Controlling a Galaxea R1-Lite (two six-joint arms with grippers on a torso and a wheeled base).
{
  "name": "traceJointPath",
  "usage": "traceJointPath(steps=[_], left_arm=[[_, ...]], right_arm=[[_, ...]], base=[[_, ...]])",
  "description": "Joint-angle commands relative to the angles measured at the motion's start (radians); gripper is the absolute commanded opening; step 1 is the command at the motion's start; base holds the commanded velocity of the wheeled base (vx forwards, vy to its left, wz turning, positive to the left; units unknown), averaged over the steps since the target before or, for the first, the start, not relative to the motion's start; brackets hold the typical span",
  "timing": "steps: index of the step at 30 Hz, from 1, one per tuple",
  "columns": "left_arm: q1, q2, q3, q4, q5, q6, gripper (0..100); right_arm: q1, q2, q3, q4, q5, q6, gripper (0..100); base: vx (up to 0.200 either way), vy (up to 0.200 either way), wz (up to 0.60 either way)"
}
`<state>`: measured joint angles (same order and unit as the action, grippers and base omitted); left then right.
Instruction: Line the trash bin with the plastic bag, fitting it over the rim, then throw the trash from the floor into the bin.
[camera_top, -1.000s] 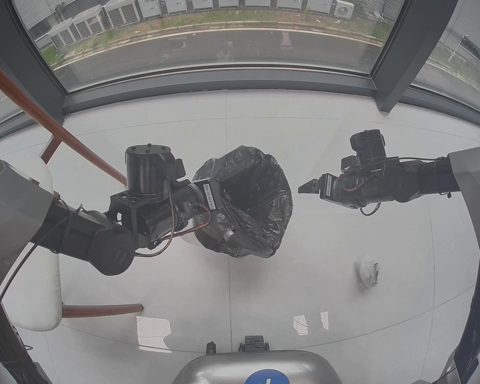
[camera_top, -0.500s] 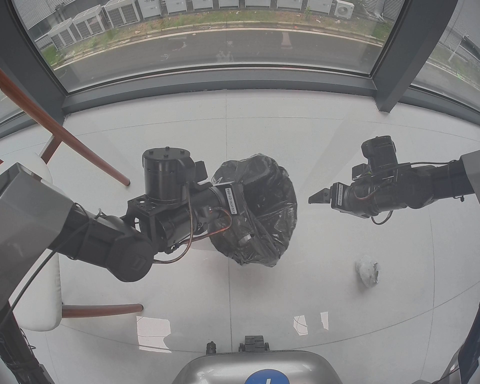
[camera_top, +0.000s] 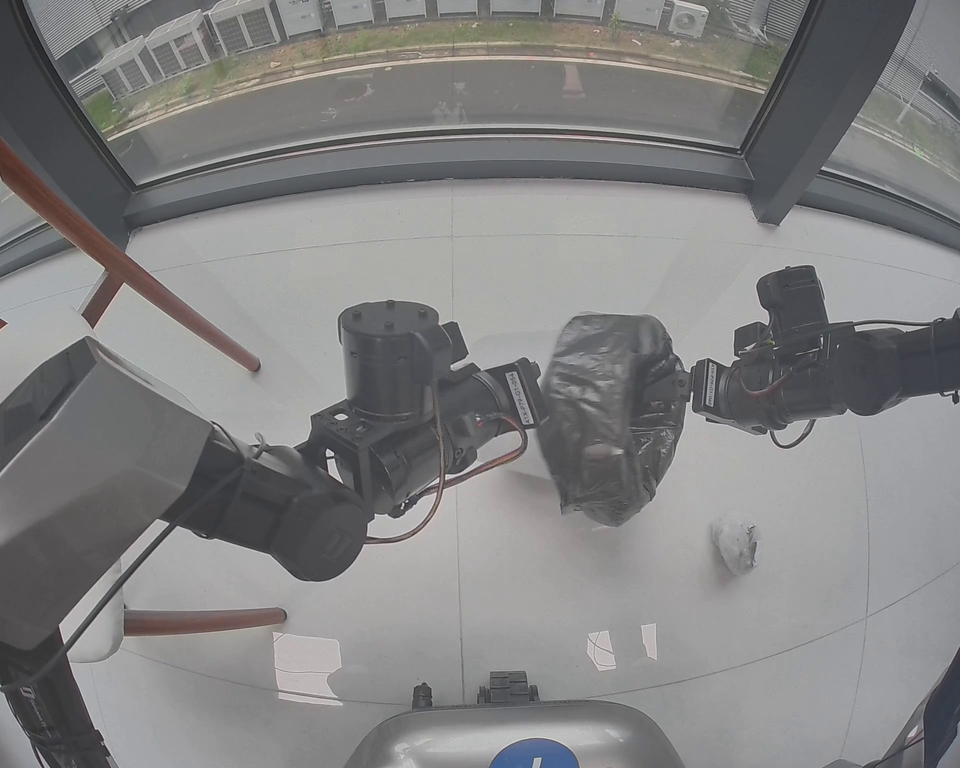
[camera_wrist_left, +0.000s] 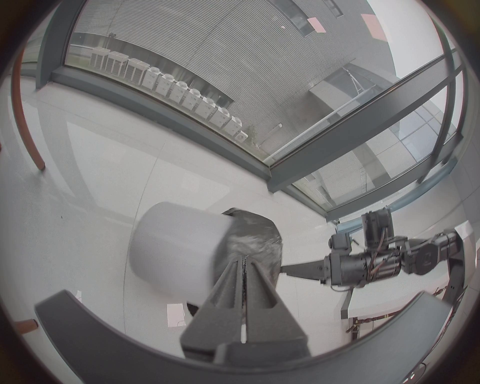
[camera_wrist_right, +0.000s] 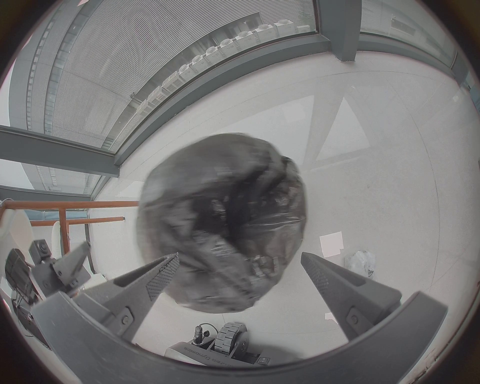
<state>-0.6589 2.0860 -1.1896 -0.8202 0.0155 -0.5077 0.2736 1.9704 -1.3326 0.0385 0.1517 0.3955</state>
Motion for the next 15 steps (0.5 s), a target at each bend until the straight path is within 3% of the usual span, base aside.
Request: traceJointPath(steps=[1, 5, 10, 15], left_arm=[[0.001, 0.02, 0.038, 0.0, 0.009, 0.003, 0], [0.047, 0.016, 0.081, 0.0, 0.011, 0.017, 0], [0.093, 0.005, 0.12, 0.0, 0.015, 0.104, 0], [0.13, -0.041, 0.136, 0.0, 0.015, 0.107, 0]], right_arm=[[-0.004, -0.016, 0.007, 0.0, 0.002, 0.0, 100], [-0.002, -0.016, 0.018, -0.002, 0.003, 0.0, 100], [0.002, -0.01, 0.042, -0.065, 0.002, 0.0, 100], [0.015, 0.001, 0.058, -0.111, 0.002, 0.002, 100]], base=[[0.0, 0.0, 0.0], [0.0, 0.0, 0.0], [0.0, 0.0, 0.0], [0.0, 0.0, 0.0]])
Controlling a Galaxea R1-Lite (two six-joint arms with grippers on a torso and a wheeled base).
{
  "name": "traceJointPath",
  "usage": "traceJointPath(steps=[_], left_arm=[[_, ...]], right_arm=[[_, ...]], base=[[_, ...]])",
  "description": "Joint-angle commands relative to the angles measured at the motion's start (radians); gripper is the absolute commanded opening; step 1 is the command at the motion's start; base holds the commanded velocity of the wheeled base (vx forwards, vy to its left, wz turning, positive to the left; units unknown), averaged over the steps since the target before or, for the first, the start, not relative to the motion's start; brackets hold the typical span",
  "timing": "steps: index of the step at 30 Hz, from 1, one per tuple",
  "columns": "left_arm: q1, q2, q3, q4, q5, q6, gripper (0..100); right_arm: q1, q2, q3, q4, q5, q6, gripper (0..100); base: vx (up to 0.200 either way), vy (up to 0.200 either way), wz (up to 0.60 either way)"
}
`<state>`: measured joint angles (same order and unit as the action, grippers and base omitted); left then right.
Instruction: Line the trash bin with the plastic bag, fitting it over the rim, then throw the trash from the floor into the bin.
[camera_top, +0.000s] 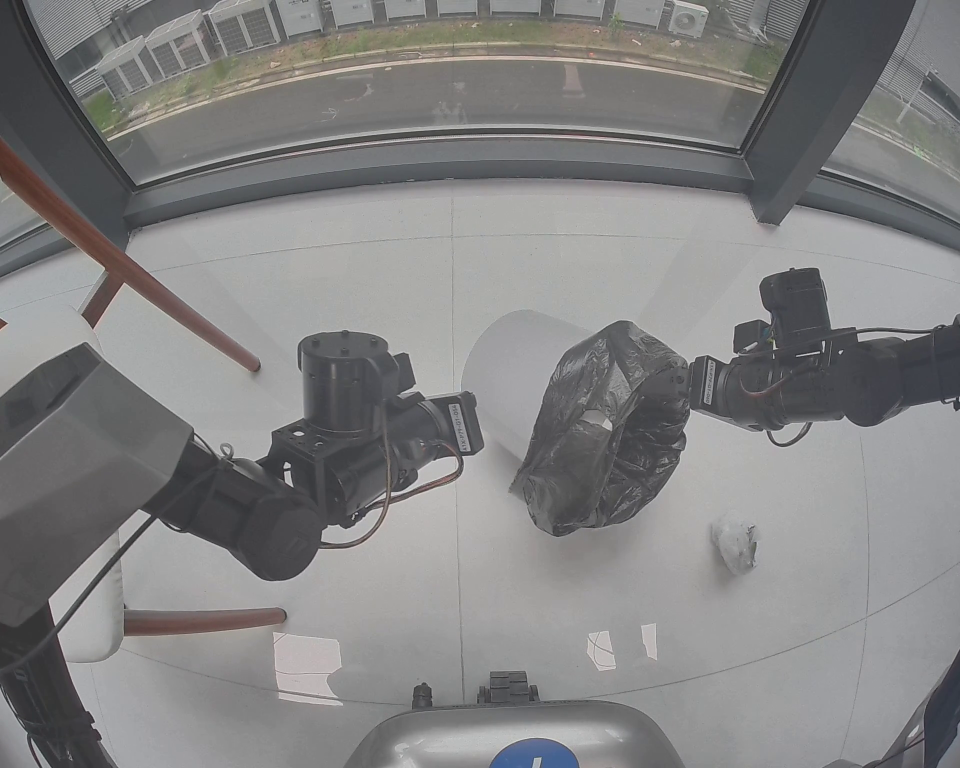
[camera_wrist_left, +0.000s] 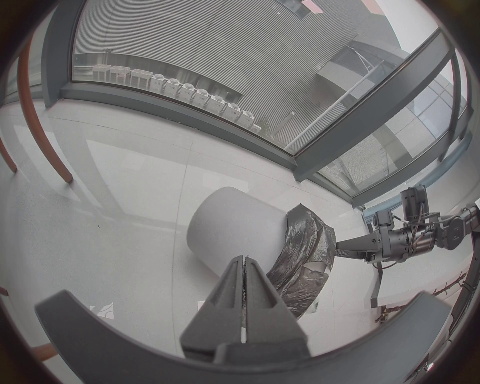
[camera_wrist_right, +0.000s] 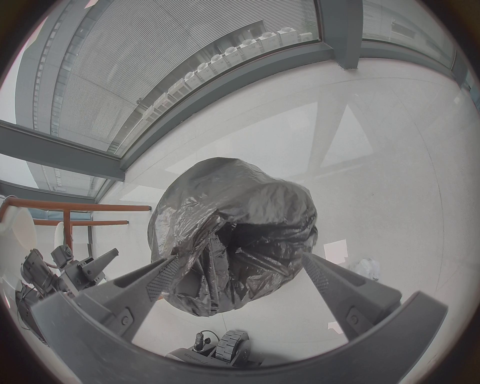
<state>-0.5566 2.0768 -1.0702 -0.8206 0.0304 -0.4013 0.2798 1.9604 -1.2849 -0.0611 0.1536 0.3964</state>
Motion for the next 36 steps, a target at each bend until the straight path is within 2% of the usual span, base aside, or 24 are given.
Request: traceJointPath(steps=[1, 7, 15, 21, 31, 36], left_arm=[[0.043, -0.04, 0.029, 0.0, 0.0, 0.002, 0], [0.089, -0.064, 0.056, 0.0, 0.0, 0.004, 0], [0.106, -0.101, 0.102, 0.0, 0.0, 0.004, 0], [0.11, -0.119, 0.118, 0.0, -0.001, 0.004, 0], [0.107, -0.141, 0.141, -0.002, 0.0, 0.006, 0], [0.104, -0.146, 0.147, -0.002, 0.002, 0.006, 0]], right_arm=[[0.019, 0.025, 0.002, -0.025, 0.001, 0.002, 100], [0.067, 0.123, -0.062, -0.086, 0.0, 0.006, 100], [0.091, 0.204, -0.203, -0.132, 0.007, 0.022, 100], [0.127, 0.221, -0.211, -0.217, 0.02, 0.107, 100], [0.18, 0.213, -0.197, -0.355, 0.061, 0.153, 100], [0.182, 0.169, -0.159, -0.358, 0.064, 0.168, 100]], base=[[0.0, 0.0, 0.0], [0.0, 0.0, 0.0], [0.0, 0.0, 0.0], [0.0, 0.0, 0.0], [0.0, 0.0, 0.0], [0.0, 0.0, 0.0]])
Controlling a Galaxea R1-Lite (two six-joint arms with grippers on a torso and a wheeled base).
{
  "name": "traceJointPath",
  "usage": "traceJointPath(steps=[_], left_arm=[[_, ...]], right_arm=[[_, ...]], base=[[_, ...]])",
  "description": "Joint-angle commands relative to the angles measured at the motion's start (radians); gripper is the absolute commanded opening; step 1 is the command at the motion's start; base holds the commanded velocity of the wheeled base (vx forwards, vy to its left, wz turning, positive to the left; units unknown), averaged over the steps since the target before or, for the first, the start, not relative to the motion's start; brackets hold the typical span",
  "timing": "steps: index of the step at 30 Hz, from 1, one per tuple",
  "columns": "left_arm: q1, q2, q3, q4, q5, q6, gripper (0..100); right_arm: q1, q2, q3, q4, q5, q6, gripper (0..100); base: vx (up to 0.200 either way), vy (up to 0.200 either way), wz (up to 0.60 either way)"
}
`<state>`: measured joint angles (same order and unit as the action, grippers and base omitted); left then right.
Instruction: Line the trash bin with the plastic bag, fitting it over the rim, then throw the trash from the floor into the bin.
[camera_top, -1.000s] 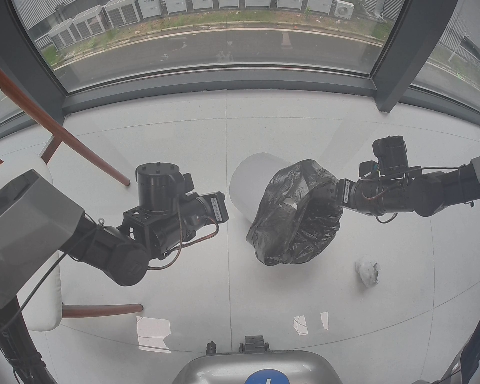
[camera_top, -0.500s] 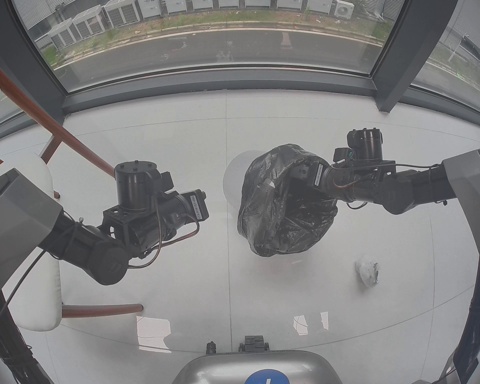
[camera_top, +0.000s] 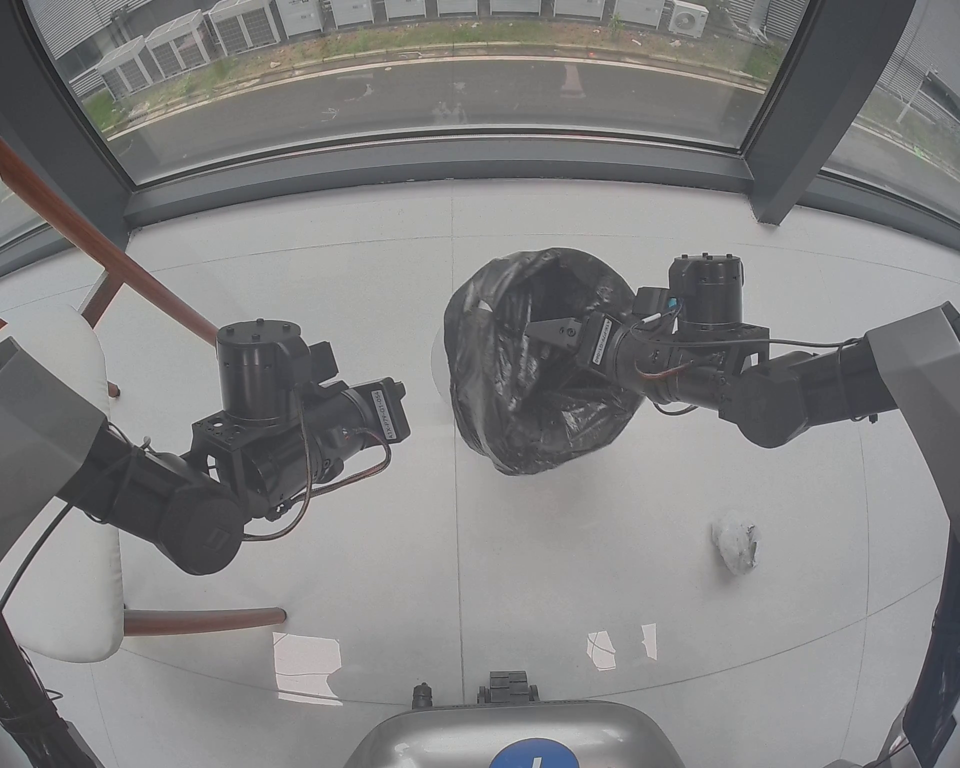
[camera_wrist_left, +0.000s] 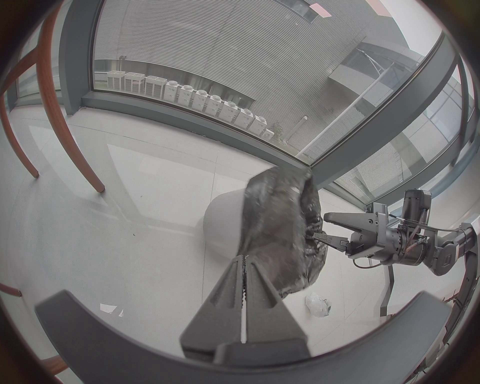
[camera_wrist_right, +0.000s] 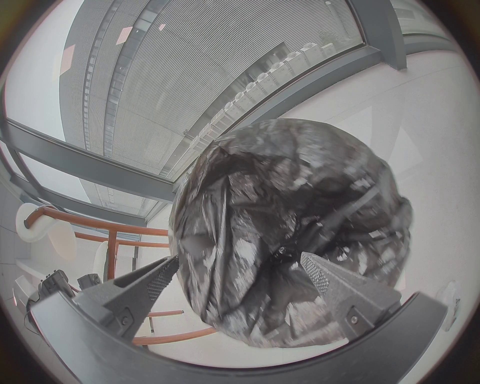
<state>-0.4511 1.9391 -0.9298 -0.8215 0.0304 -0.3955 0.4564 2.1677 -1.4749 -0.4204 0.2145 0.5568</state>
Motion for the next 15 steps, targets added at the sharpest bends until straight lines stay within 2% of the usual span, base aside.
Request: traceJointPath(steps=[1, 15], left_arm=[[-0.001, -0.008, 0.005, -0.001, 0.0, 0.0, 0], [-0.003, -0.003, 0.034, -0.001, 0.002, 0.0, 0]], right_arm=[[0.008, -0.046, 0.045, 0.006, 0.006, 0.008, 100], [-0.01, -0.157, 0.249, 0.006, 0.008, -0.009, 100]], base=[[0.0, 0.0, 0.0], [0.0, 0.0, 0.0]])
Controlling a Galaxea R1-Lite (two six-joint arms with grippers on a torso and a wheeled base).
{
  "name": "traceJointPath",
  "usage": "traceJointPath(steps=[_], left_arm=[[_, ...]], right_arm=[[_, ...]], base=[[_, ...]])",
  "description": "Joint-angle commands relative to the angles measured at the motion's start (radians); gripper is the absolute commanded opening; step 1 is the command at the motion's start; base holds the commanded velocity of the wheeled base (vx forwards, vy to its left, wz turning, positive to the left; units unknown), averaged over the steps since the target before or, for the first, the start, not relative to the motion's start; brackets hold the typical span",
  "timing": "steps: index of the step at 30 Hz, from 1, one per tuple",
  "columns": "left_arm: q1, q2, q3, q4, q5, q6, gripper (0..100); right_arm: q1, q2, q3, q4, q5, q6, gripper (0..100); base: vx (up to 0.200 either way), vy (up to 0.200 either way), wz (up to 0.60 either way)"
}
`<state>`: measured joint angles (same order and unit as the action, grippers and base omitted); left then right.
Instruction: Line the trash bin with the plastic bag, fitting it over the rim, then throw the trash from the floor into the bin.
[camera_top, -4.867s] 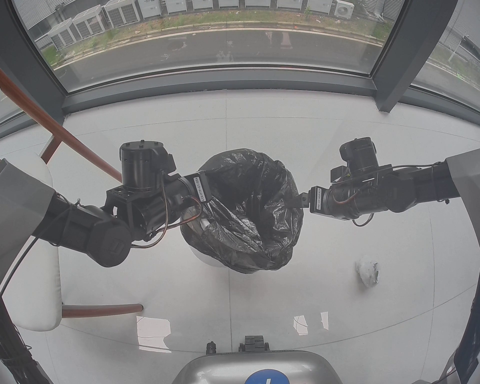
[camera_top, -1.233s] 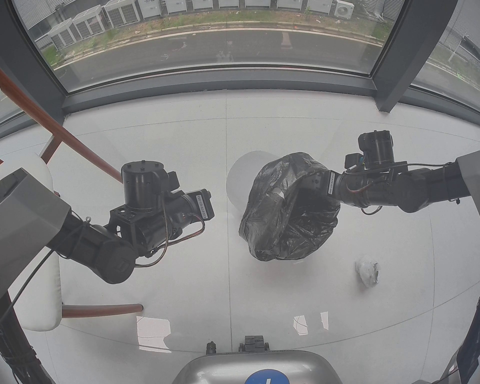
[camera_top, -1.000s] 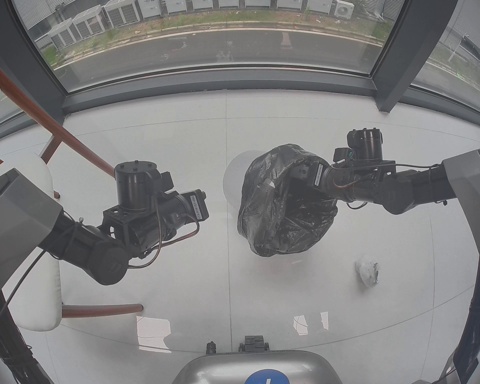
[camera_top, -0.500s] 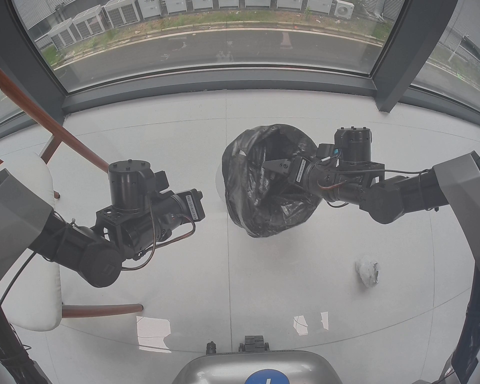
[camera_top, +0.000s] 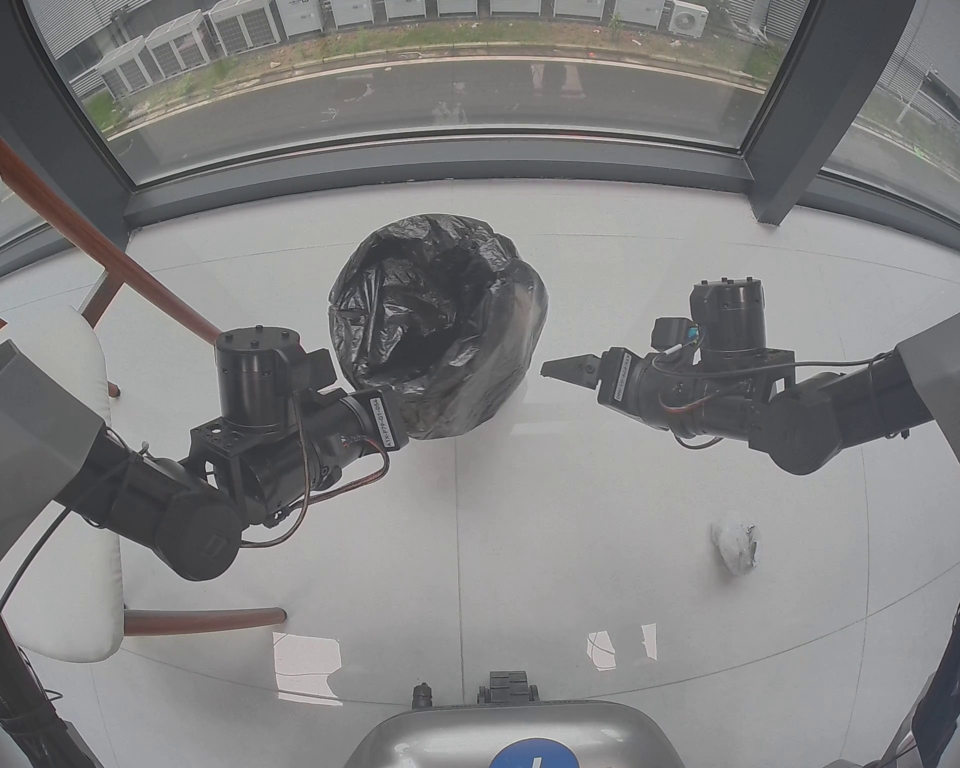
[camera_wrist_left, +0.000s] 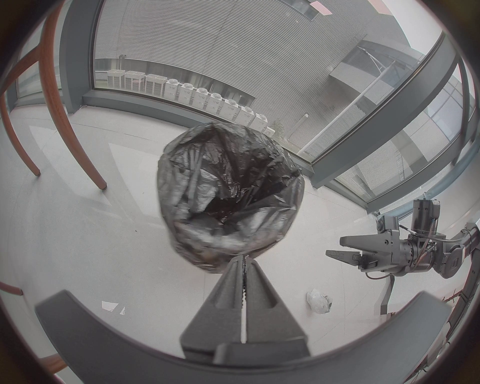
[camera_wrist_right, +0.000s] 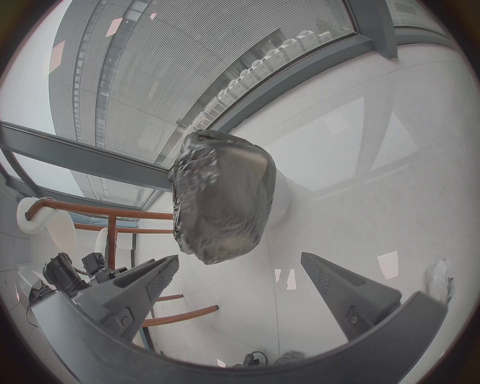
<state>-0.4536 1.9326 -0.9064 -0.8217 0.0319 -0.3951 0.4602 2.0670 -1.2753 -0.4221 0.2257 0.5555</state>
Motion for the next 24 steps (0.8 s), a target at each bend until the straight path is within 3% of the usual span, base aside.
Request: traceJointPath(steps=[1, 4, 6, 14, 20, 24], left_arm=[[0.0, 0.003, 0.012, -0.001, 0.0, -0.001, 0], [0.0, 0.003, 0.011, -0.001, -0.001, -0.001, 0], [0.0, 0.002, 0.011, -0.001, -0.001, -0.001, 0], [0.003, -0.04, 0.044, 0.01, -0.012, 0.01, 0], [0.0, -0.07, 0.126, 0.003, -0.012, 0.027, 0], [0.0, -0.087, 0.153, 0.003, -0.012, 0.036, 0]], right_arm=[[-0.025, -0.068, 0.067, 0.013, -0.008, -0.019, 100], [-0.057, -0.088, 0.116, 0.032, -0.023, -0.086, 100], [-0.115, -0.12, 0.188, 0.063, -0.06, -0.19, 100], [-0.281, -0.22, 0.396, 0.112, -0.074, -0.35, 100], [-0.357, -0.252, 0.525, 0.106, -0.072, -0.385, 100], [-0.425, -0.254, 0.597, 0.102, -0.069, -0.465, 100]], base=[[0.0, 0.0, 0.0], [0.0, 0.0, 0.0], [0.0, 0.0, 0.0], [0.0, 0.0, 0.0], [0.0, 0.0, 0.0], [0.0, 0.0, 0.0]])
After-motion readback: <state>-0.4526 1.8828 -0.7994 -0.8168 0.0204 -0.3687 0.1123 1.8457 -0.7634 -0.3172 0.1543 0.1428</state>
